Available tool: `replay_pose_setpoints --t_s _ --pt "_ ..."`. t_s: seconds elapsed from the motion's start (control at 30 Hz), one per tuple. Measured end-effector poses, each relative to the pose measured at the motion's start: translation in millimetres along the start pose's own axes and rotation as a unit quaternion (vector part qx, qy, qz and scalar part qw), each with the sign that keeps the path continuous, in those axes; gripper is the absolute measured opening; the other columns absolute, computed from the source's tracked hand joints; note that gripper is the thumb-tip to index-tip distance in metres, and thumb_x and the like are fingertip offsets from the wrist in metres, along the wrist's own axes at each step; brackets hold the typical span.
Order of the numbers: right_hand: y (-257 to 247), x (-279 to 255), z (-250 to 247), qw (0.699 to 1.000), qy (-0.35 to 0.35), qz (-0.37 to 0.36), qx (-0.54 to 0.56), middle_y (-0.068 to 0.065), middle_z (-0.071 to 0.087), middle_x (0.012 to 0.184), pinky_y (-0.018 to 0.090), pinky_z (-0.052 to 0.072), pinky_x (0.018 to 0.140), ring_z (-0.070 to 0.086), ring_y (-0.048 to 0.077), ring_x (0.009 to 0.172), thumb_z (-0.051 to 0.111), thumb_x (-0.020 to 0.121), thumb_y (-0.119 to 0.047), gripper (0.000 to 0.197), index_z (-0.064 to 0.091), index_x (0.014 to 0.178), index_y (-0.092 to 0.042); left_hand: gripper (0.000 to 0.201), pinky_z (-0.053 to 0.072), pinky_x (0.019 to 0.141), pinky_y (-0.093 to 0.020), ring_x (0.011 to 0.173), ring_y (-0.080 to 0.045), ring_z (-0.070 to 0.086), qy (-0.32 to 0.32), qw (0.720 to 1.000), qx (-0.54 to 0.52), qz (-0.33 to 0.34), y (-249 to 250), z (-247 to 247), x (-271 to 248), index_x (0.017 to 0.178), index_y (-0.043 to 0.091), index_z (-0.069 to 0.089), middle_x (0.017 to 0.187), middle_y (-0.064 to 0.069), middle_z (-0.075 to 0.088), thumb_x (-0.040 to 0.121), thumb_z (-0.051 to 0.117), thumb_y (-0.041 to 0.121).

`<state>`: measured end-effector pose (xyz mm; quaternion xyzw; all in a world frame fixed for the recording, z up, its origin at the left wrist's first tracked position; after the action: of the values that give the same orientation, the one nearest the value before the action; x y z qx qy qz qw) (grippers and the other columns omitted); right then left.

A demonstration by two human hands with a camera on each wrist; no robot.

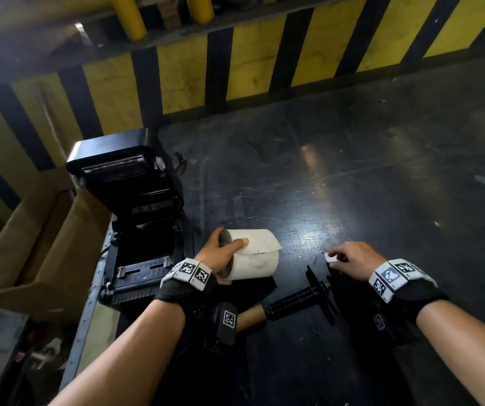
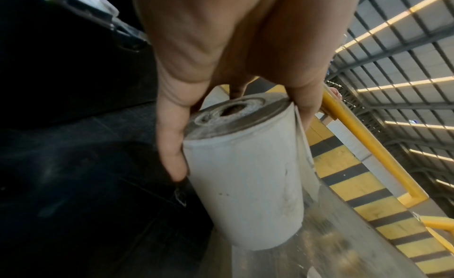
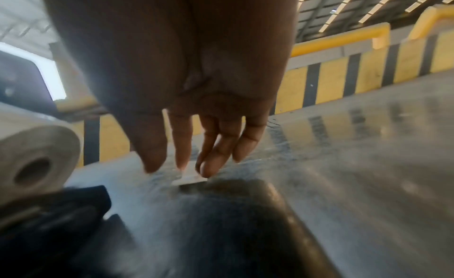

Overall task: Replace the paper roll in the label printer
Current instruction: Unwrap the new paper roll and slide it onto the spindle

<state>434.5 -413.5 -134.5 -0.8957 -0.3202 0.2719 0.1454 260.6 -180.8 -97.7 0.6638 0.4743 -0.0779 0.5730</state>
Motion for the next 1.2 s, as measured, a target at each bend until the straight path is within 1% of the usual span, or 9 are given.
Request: replay_pose_setpoints --t_s 0.07,0.13,0.33,0.53,0.67,0.83,0.97,1.07,1.2 --pt "1.0 -12.2 -8.9 0.996 0.064 0.020 0.058 0.006 0.070 0.107 0.023 0.041 0.079 0.063 0.022 0.100 0.061 0.084 -0.032 0.029 0.067 0.107 -0.014 0.066 0.053 0.082 -0.059 0.105 -0.031 0.049 0.001 1.000 -0.026 -0.006 -4.2 -2.8 -0.2 0.136 0.037 0.032 0.125 0.000 0.040 0.080 0.068 0.038" --pt "1.3 -21.8 -3.7 0.991 0.083 0.038 0.098 0.005 0.071 0.105 0.022 0.041 0.079 0.064 0.021 0.099 0.061 0.083 -0.037 0.031 0.066 0.107 -0.017 0.067 0.052 0.083 -0.061 0.106 -0.033 0.048 -0.003 0.999 -0.033 -0.013 -7.4 -2.7 -1.4 0.135 0.038 0.034 0.125 -0.001 0.039 0.079 0.070 0.038" --pt "-4.9 -35.3 43.2 0.990 -0.005 0.065 0.121 0.008 0.066 0.113 0.028 0.044 0.088 0.061 0.022 0.104 0.060 0.081 -0.049 0.048 0.060 0.116 -0.017 0.085 0.055 0.075 -0.056 0.117 -0.036 0.050 -0.011 1.000 -0.028 -0.007 -5.8 1.8 -11.2 0.140 0.044 0.025 0.141 -0.003 0.040 0.073 0.076 0.035" --pt "-1.2 -37.0 50.5 0.977 0.018 0.059 0.202 0.007 0.071 0.097 0.024 0.044 0.074 0.064 0.018 0.088 0.069 0.077 -0.039 0.028 0.069 0.095 -0.017 0.053 0.055 0.076 -0.054 0.107 -0.034 0.051 0.012 0.998 -0.049 0.022 -3.1 2.2 -16.6 0.113 0.038 0.045 0.124 -0.002 0.046 0.072 0.078 0.027" --pt "11.0 -37.3 46.4 0.967 0.043 0.061 0.242 0.007 0.068 0.082 0.032 0.050 0.074 0.066 0.025 0.081 0.074 0.071 -0.038 0.015 0.062 0.072 -0.030 0.064 0.050 0.094 -0.055 0.108 -0.031 0.055 0.042 0.996 -0.028 0.069 9.0 3.2 -15.7 0.114 0.031 0.053 0.123 -0.005 0.055 0.059 0.084 0.031" --pt "21.7 -48.1 5.9 0.955 0.120 0.051 0.268 0.005 0.067 0.082 0.021 0.048 0.065 0.063 0.019 0.075 0.075 0.072 -0.031 0.018 0.065 0.084 -0.021 0.048 0.050 0.096 -0.048 0.099 -0.025 0.054 0.059 0.992 -0.017 0.113 25.3 -2.5 -21.0 0.107 0.023 0.057 0.098 0.002 0.057 0.066 0.082 0.025" --pt "26.3 -56.5 -35.4 0.940 0.194 0.031 0.278 0.009 0.069 0.086 0.022 0.050 0.067 0.064 0.020 0.075 0.073 0.075 -0.028 0.022 0.068 0.090 -0.012 0.029 0.053 0.086 -0.058 0.087 -0.021 0.053 0.036 0.988 -0.058 0.142 42.1 -10.0 -32.6 0.081 0.029 0.056 0.088 0.007 0.054 0.069 0.080 0.021" --pt "26.9 -56.7 -64.7 0.911 0.245 0.020 0.332 0.012 0.071 0.086 0.026 0.058 0.067 0.066 0.021 0.073 0.073 0.075 -0.026 0.019 0.068 0.087 -0.012 0.032 0.056 0.067 -0.045 0.086 -0.018 0.057 0.010 0.979 -0.079 0.185 63.2 -16.7 -45.2 0.094 0.031 0.057 0.099 0.003 0.059 0.073 0.077 0.018" --pt "8.3 -57.4 -98.3 0.878 0.300 -0.015 0.373 0.010 0.072 0.086 0.047 0.057 0.082 0.069 0.028 0.083 0.073 0.071 -0.036 0.008 0.067 0.074 -0.031 0.046 0.053 0.066 -0.035 0.089 -0.020 0.060 -0.014 0.962 -0.120 0.243 88.9 -29.8 -59.5 0.115 0.021 0.056 0.103 -0.005 0.061 0.075 0.074 0.011"
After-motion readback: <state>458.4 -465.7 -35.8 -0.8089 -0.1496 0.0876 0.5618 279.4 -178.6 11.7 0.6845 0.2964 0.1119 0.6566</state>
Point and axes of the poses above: each hand's wrist, its own x-axis towards the middle knuckle, its own z-axis out of the palm, y = z × x, the point moved 9 cm from there along x, towards the middle knuckle
